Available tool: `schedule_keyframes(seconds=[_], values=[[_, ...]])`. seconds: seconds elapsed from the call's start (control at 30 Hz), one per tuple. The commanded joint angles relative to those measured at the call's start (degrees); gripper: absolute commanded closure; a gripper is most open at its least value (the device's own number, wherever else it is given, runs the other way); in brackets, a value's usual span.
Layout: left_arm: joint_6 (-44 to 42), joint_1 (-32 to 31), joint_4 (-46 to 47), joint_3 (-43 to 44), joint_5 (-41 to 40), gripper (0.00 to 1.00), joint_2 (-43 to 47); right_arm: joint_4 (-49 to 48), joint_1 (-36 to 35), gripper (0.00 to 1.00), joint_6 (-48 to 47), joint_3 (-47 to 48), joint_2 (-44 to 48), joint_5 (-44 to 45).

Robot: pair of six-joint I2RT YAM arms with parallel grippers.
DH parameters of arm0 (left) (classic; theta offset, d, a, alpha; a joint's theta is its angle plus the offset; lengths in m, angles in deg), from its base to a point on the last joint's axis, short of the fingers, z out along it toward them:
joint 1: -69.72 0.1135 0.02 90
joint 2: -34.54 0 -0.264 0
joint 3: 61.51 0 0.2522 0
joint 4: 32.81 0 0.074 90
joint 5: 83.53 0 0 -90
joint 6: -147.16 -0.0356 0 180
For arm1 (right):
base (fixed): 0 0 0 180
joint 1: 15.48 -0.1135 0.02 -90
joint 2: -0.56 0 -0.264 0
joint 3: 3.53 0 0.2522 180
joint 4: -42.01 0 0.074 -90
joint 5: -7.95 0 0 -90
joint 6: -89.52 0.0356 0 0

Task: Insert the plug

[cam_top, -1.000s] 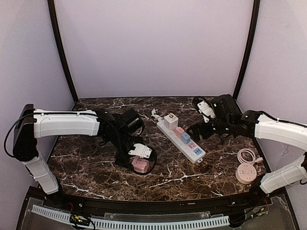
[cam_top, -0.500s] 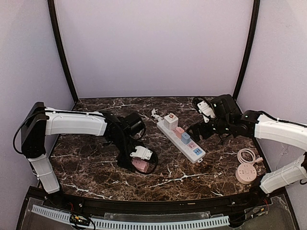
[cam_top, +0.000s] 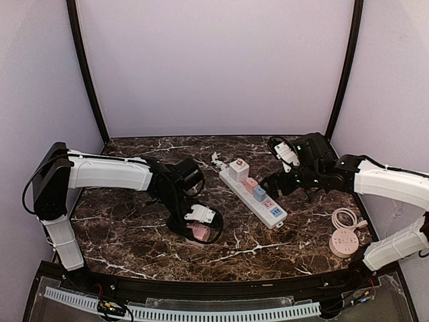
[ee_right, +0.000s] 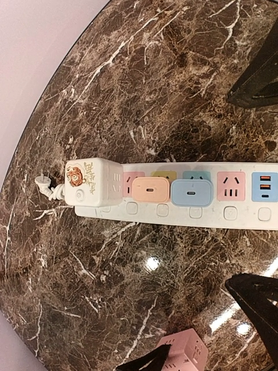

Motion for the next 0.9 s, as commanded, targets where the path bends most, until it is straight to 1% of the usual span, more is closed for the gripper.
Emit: schedule_keyframes(seconds=[0.0, 0.07, 0.13, 0.2, 0.23, 0.33, 0.37, 0.4, 0.43, 0.47, 0.5, 0.53, 0.57, 0.6, 0.7, 0.73, 0.8, 0.87], values=[[1.0, 0.2, 2.3, -0.4, 3.9, 0.7, 1.2, -2.6, -0.4, 0.01, 0.0, 0.0, -0.3, -0.9], [1.8, 0.2, 5.1, -1.1, 5.4, 0.73, 2.5, -3.5, -0.4, 0.01, 0.8, -0.2, 0.2, -1.2], [3.0, 0.2, 10.0, -3.0, 6.2, 0.73, 4.4, -4.7, -0.4, 0.01, 2.0, -0.4, 1.1, -1.5], [4.0, 0.2, 15.5, -5.2, 6.4, 0.74, 6.4, -6.2, -0.4, 0.01, 3.9, -1.0, 2.2, -1.9], [5.1, 0.2, 20.1, -7.2, 5.9, 0.74, 7.8, -7.1, -0.4, 0.01, 5.2, -1.5, 2.9, -2.0], [7.4, 0.2, 29.8, -11.6, 5.3, 0.77, 10.9, -10.0, -0.3, 0.01, 10.7, -3.0, 4.7, -3.4], [8.5, 0.2, 34.6, -13.9, 5.4, 0.77, 12.3, -10.7, -0.3, 0.01, 13.5, -3.4, 5.2, -4.1], [9.1, 0.2, 37.0, -15.1, 5.5, 0.79, 13.0, -11.0, -0.4, 0.01, 16.8, -3.9, 5.7, -5.1], [10.6, 0.2, 41.8, -17.2, 5.6, 0.82, 14.2, -11.1, -0.3, 0.01, 19.5, -4.3, 6.0, -6.5], [11.3, 0.2, 44.0, -18.4, 5.9, 0.83, 14.6, -11.2, -0.3, 0.01, 21.5, -4.4, 6.1, -8.8], [12.6, 0.2, 48.4, -20.6, 6.4, 0.85, 15.5, -11.1, -0.3, 0.01, 23.1, -4.5, 6.0, -11.5], [13.7, 0.2, 50.9, -21.7, 6.4, 0.85, 15.8, -11.0, -0.3, 0.01, 24.6, -4.4, 5.7, -14.3], [15.3, 0.2, 56.1, -23.8, 6.9, 0.86, 16.1, -10.7, -0.4, 0.02, 25.6, -4.3, 5.2, -17.1], [15.9, 0.2, 59.1, -24.5, 7.5, 0.87, 16.3, -10.3, -0.3, 0.01, 26.6, -4.2, 4.7, -19.7], [19.9, 0.2, 66.4, -27.5, 9.5, 0.98, 16.3, -9.5, -0.5, 0.01, 29.4, -3.8, 2.8, -27.1], [21.0, 0.2, 70.2, -28.6, 9.4, 0.98, 16.1, -8.9, -0.7, 0.01, 30.1, -3.3, 2.2, -28.8], [23.5, 0.2, 74.3, -29.6, 9.2, 0.99, 15.8, -7.5, -1.3, 0.01, 30.8, -2.5, 0.9, -31.3], [25.0, 0.2, 76.2, -29.9, 9.5, 0.99, 15.6, -6.9, -2.3, 0.01, 31.5, -1.9, -0.1, -31.9]])
